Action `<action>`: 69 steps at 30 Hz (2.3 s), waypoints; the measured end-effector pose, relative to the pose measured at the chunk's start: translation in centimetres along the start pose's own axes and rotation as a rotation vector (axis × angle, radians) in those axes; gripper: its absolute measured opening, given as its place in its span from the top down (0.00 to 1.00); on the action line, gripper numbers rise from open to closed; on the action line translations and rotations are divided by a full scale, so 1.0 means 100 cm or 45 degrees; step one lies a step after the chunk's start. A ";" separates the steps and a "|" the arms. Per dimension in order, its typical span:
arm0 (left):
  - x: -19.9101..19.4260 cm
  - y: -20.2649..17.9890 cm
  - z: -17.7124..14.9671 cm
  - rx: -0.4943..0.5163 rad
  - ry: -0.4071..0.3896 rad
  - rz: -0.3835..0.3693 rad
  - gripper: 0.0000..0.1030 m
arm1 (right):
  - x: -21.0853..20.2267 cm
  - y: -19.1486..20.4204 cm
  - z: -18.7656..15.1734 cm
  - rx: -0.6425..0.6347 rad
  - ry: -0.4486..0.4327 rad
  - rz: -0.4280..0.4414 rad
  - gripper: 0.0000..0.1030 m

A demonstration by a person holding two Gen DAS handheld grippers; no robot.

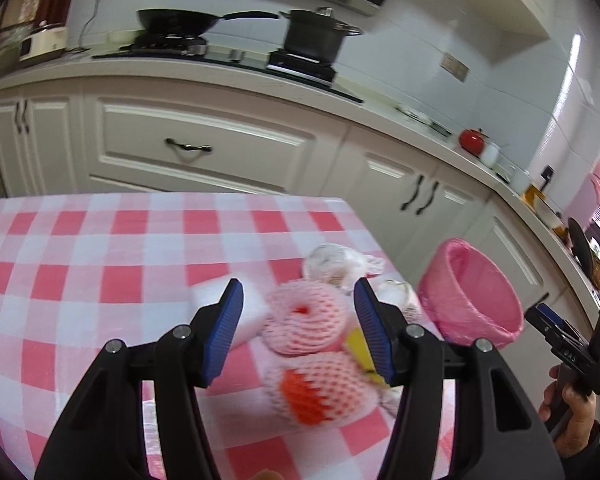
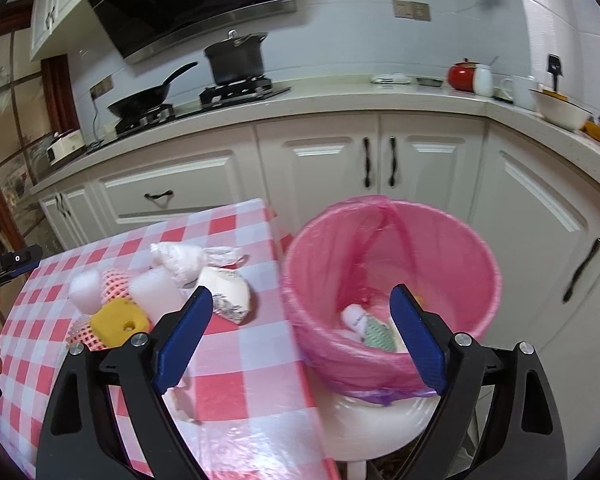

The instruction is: Collect trash

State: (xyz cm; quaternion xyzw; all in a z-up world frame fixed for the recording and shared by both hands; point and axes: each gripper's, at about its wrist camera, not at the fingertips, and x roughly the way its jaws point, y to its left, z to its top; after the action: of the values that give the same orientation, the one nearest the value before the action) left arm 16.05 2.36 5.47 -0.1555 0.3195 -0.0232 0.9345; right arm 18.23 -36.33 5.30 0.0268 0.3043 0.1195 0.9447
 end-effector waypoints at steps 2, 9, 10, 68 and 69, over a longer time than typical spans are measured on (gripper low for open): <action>0.002 0.011 -0.001 -0.019 0.005 0.015 0.46 | 0.005 0.009 0.001 -0.010 0.008 0.011 0.18; 0.019 0.039 -0.007 -0.063 0.041 0.036 0.46 | 0.034 0.049 0.000 -0.048 0.069 0.039 0.18; 0.022 0.041 -0.008 -0.067 0.047 0.037 0.46 | 0.038 0.053 0.000 -0.052 0.079 0.041 0.18; 0.048 0.078 -0.032 -0.138 0.214 -0.072 0.55 | 0.127 0.112 -0.014 -0.172 0.348 -0.003 0.79; 0.044 0.079 -0.032 -0.142 0.206 -0.072 0.55 | 0.123 0.113 -0.014 -0.172 0.342 -0.005 0.79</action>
State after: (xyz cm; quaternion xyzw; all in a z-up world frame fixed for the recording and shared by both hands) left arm 17.15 8.37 -1.94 -0.2140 0.3901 -0.0441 0.8945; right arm 24.76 -22.45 -1.45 -0.0535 0.4195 0.1401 0.8953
